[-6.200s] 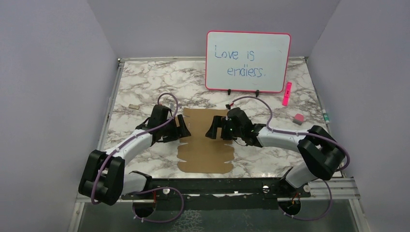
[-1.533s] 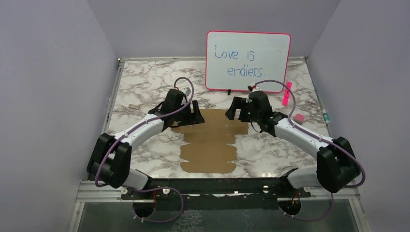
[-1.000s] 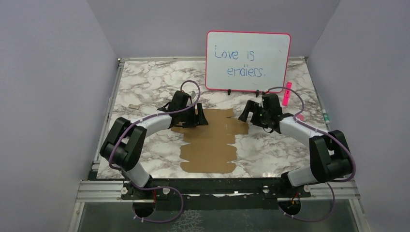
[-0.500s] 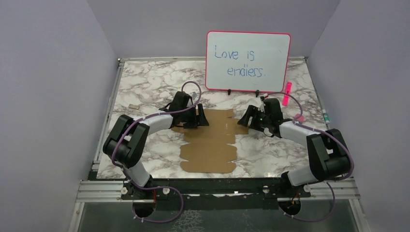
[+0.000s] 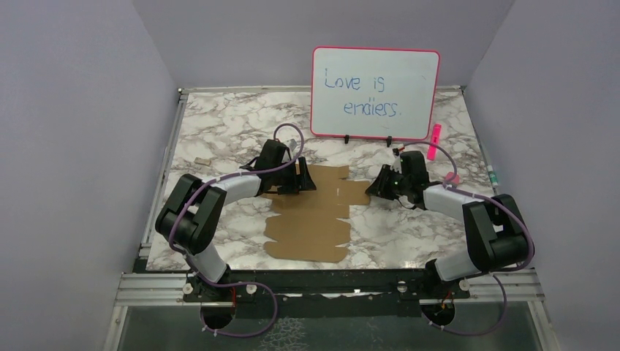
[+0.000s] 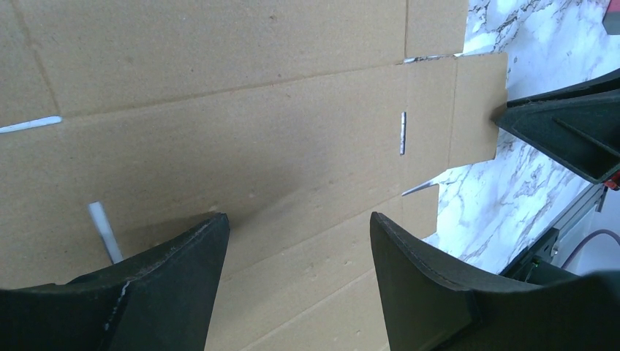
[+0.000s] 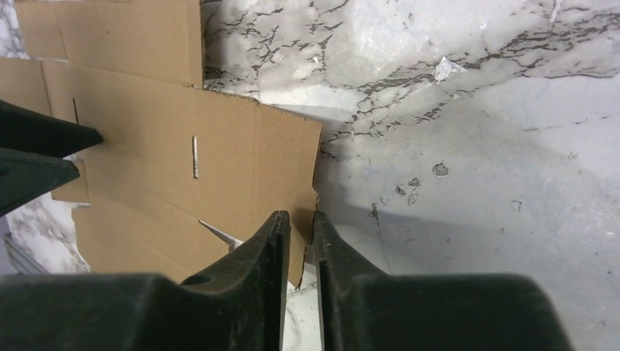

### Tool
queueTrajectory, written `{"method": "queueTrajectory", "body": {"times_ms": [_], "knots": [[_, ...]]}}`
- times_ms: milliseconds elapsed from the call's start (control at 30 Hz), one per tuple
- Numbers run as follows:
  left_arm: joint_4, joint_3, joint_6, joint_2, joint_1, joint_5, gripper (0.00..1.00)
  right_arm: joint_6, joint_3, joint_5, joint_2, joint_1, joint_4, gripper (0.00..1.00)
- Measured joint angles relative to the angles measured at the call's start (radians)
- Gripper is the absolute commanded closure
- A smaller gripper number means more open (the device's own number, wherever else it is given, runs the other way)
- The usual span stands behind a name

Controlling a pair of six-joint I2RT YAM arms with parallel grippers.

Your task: Fold the paper box

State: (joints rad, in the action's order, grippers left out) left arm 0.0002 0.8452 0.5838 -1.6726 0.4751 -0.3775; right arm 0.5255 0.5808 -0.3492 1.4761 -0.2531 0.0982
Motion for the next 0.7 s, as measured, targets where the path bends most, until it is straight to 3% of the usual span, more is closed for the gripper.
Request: {"method": "queueTrajectory", "body": {"times_ms": [200, 533, 700], "knots": [[0.028, -0.014, 0.008, 0.001, -0.002, -0.002, 0.27, -0.014, 0.027, -0.076, -0.02, -0.002, -0.018, 0.86], [0.07, -0.033, 0.022, 0.002, -0.002, -0.007, 0.28, -0.021, 0.066, -0.189, -0.03, -0.002, -0.02, 0.86], [0.078, -0.035, 0.025, 0.002, -0.002, -0.008, 0.28, -0.014, 0.111, -0.197, -0.031, -0.017, -0.043, 0.73]]}}
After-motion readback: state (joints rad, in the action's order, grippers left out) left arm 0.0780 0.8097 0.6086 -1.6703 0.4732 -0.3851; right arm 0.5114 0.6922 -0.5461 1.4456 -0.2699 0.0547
